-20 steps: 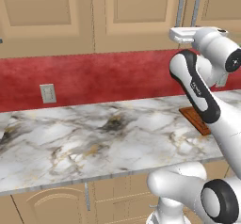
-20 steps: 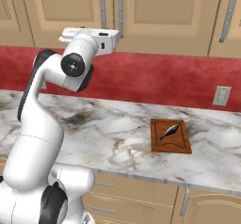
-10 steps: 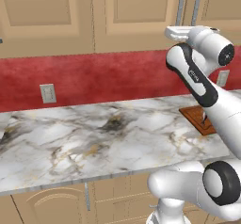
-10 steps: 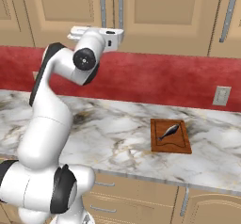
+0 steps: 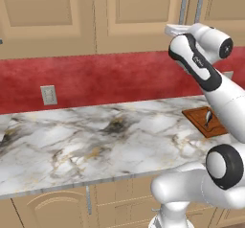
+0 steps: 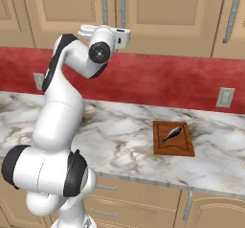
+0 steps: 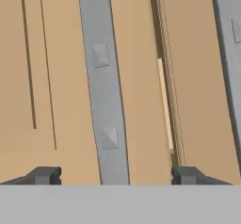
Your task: Open the cabinet, retrieve the rolling pin, and place it next to the meat on the cutting board to prepare for tenderizing.
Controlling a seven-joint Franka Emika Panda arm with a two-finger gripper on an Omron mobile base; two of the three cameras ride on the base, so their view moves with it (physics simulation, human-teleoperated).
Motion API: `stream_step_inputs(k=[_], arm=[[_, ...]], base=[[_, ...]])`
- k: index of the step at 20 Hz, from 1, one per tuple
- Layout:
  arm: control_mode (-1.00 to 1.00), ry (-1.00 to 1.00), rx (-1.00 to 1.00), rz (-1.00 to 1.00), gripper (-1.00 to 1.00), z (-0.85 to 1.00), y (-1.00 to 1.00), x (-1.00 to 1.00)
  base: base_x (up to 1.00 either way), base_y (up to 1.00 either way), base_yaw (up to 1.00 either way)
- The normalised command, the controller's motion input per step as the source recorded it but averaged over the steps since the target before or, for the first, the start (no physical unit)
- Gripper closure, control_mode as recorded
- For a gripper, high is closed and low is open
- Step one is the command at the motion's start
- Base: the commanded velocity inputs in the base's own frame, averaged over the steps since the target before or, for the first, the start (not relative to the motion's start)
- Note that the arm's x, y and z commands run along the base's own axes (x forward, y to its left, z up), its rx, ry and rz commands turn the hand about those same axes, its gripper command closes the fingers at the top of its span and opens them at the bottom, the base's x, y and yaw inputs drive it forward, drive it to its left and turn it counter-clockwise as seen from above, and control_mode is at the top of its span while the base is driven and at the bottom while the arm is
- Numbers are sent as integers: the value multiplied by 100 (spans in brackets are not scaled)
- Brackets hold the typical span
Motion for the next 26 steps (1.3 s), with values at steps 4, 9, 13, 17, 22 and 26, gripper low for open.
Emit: stream_step_inputs(k=[4,9,13,17,22,26], arm=[[-100,7,0,5,100,-11,-1,48],[-100,2,0,3,100,-2,0,16],[-100,0,0,0,100,0,1,0],[-100,0,0,0,100,0,14,5],[-100,-3,0,0,100,0,8,0],[-100,-2,0,0,100,0,9,0]], base=[[0,0,0],[0,0,0],[0,0,0],[0,0,0],[0,0,0],[0,0,0]])
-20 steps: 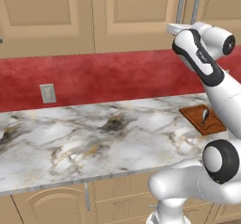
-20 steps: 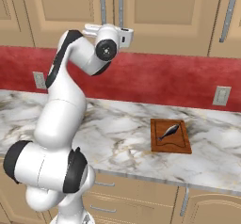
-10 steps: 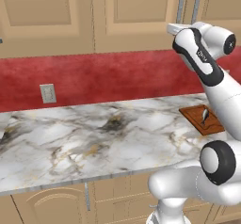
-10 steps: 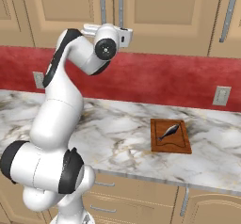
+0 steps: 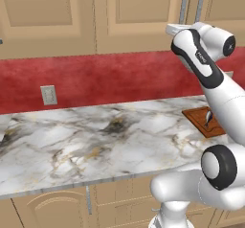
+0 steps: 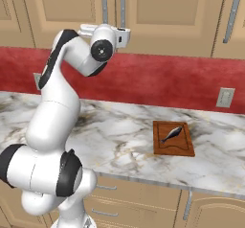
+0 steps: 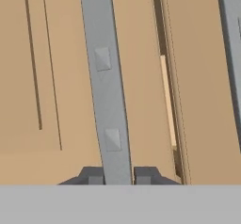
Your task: Open the cabinet, retrieve the rolling pin, and place it next to the meat on the cutting board to prepare for tenderizing.
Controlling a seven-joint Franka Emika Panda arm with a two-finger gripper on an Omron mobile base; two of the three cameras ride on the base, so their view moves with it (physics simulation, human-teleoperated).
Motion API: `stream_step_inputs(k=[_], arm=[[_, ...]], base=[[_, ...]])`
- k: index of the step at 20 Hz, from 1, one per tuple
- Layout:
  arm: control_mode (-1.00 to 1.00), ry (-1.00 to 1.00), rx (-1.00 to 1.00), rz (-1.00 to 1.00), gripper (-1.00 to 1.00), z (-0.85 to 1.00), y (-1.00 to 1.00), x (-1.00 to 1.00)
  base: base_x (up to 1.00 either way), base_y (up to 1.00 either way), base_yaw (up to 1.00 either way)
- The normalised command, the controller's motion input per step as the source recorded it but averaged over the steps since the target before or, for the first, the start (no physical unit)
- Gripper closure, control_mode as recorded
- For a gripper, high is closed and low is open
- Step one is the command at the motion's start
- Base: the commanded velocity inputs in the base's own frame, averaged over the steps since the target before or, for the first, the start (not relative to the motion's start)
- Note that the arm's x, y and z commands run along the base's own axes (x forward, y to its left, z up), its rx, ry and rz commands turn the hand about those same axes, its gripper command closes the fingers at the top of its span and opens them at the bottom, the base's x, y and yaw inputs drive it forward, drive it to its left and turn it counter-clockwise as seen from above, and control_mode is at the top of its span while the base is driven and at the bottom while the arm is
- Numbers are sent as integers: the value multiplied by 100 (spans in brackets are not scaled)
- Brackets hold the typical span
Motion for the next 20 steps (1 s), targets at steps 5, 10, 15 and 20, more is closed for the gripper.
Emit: stream_step_inputs(k=[5,10,15,20], arm=[[-100,0,0,0,100,0,2,0],[-100,0,0,0,100,0,1,0],[-100,-3,-3,0,100,0,18,-23],[-100,0,-1,0,100,0,37,-42]], base=[[0,0,0],[0,0,0],[0,0,0],[0,0,0]])
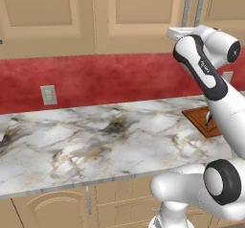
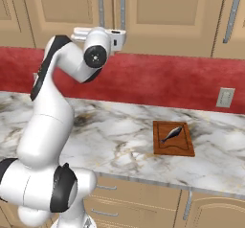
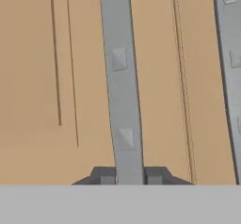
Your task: Open the cabinet, retrieve the rolling pin, and place it next to the meat on the cutting board to prepare for tenderizing.
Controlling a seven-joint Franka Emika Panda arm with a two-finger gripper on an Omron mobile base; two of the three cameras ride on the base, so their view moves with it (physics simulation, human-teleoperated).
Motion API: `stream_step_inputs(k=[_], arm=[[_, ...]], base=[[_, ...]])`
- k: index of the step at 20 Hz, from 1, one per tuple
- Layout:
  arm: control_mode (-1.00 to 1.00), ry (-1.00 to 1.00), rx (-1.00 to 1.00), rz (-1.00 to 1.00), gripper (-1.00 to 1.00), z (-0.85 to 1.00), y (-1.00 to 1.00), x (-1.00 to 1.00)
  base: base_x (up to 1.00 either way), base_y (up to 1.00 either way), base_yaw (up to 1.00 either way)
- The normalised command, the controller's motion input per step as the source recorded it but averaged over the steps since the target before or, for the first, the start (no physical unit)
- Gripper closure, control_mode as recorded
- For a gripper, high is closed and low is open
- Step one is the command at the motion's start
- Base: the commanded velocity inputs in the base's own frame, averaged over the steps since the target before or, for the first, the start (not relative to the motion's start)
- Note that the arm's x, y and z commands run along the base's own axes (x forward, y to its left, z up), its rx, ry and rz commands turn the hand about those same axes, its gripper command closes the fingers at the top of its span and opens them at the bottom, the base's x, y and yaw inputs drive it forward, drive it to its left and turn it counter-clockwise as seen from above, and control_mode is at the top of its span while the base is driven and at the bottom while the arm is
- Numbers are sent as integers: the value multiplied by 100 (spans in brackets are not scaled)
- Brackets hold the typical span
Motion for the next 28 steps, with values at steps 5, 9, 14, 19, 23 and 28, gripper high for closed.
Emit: stream_step_inputs(k=[5,9,14,19,23,28], arm=[[-100,0,0,0,100,0,41,-47],[-100,0,0,0,100,0,49,-59],[-100,0,0,0,100,-1,63,-68],[-100,0,0,0,100,-4,64,-69],[-100,7,0,0,-100,-12,70,-45],[-100,6,0,3,-100,-3,28,-8]], base=[[0,0,0],[0,0,0],[0,0,0],[0,0,0],[0,0,0],[0,0,0]])
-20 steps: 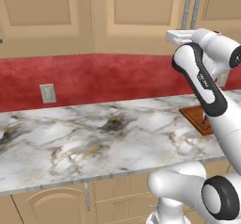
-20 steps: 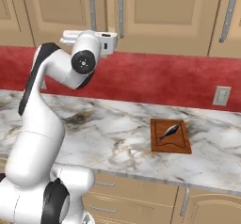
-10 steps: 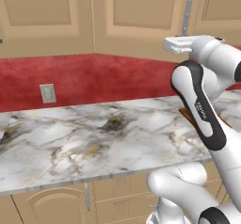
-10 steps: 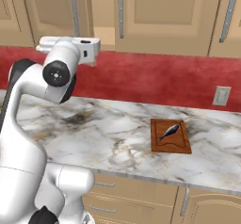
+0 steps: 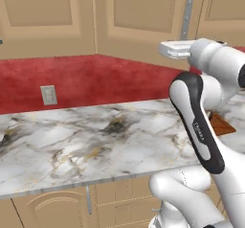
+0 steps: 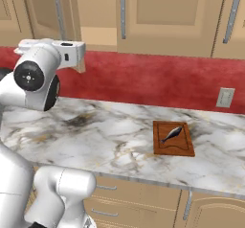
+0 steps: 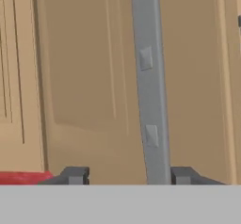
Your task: Open the cabinet, retrieve the rolling pin, and place it next to the meat on the cutting board to prepare for tenderizing.
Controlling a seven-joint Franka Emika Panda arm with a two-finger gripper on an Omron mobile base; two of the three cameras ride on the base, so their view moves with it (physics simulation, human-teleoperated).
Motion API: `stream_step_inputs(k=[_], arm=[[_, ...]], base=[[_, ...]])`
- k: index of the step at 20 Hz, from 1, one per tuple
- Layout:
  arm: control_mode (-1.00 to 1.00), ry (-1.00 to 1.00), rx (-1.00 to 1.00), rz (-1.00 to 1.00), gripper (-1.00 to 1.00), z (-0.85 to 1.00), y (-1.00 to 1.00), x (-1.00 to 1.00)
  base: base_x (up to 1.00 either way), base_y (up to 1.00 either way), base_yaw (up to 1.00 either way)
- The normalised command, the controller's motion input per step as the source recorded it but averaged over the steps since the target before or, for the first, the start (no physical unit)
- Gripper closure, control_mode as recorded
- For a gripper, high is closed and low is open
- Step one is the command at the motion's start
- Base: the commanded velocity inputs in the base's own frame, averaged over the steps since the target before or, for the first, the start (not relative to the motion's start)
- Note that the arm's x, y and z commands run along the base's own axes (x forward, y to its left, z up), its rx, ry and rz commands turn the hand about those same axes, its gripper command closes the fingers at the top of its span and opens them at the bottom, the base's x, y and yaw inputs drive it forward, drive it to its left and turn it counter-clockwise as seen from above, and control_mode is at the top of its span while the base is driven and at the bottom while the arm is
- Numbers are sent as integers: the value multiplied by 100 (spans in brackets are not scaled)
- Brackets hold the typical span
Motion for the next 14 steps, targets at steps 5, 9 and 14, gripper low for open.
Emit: stream_step_inputs(k=[5,9,14], arm=[[-100,0,2,6,-100,-1,0,-40],[-100,-2,2,8,-100,-1,-10,-71],[-100,0,2,4,-100,0,-34,-45]], base=[[0,0,0],[0,0,0],[0,0,0]])
